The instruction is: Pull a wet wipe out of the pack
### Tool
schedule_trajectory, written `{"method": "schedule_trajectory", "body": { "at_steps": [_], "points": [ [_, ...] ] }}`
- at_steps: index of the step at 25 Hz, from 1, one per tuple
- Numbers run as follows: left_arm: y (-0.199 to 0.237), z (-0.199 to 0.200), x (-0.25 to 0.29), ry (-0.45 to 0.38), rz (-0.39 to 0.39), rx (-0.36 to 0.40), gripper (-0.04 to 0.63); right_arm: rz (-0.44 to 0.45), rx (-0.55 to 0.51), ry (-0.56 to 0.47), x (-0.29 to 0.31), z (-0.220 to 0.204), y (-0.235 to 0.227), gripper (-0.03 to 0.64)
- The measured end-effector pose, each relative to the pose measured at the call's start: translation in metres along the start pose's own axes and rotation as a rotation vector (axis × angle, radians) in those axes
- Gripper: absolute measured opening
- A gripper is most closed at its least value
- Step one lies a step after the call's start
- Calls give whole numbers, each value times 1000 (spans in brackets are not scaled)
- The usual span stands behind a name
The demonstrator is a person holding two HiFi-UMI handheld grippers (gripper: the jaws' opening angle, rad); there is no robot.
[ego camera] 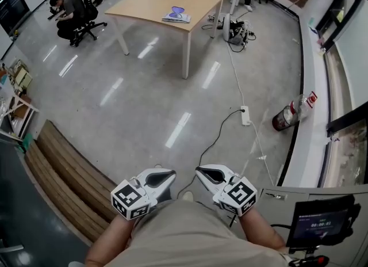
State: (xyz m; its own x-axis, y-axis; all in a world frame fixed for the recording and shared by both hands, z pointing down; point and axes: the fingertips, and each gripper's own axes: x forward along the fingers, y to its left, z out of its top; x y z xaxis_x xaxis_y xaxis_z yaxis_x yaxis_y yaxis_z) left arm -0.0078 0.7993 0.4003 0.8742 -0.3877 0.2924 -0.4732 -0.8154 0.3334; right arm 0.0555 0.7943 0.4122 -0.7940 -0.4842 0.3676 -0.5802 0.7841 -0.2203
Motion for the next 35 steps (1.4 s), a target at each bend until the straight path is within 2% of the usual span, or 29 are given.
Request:
{"method": "schedule_trajectory", "body": {
  "at_steps": [5,10,17,23,30,35],
  "points": [
    [62,27,10,-32,-50,51,2,-33,-3,18,53,19,-29,2],
    [118,54,-12,-42,-84,62,2,-73,-15,42,111,56,-42,2],
    [221,79,-56,-18,-55,96,2,-66,-27,37,209,108,-54,2],
    [265,91,-64,-29,-57,73,2,-62,-12,60,249,125,-62,2],
    [324,110,-25,-24,-27,53,2,-45,-2,67,278,141,-130,2],
    [372,140,28,10,-9,49,2,-27,-20,33,293,171,-206,2]
  ]
}}
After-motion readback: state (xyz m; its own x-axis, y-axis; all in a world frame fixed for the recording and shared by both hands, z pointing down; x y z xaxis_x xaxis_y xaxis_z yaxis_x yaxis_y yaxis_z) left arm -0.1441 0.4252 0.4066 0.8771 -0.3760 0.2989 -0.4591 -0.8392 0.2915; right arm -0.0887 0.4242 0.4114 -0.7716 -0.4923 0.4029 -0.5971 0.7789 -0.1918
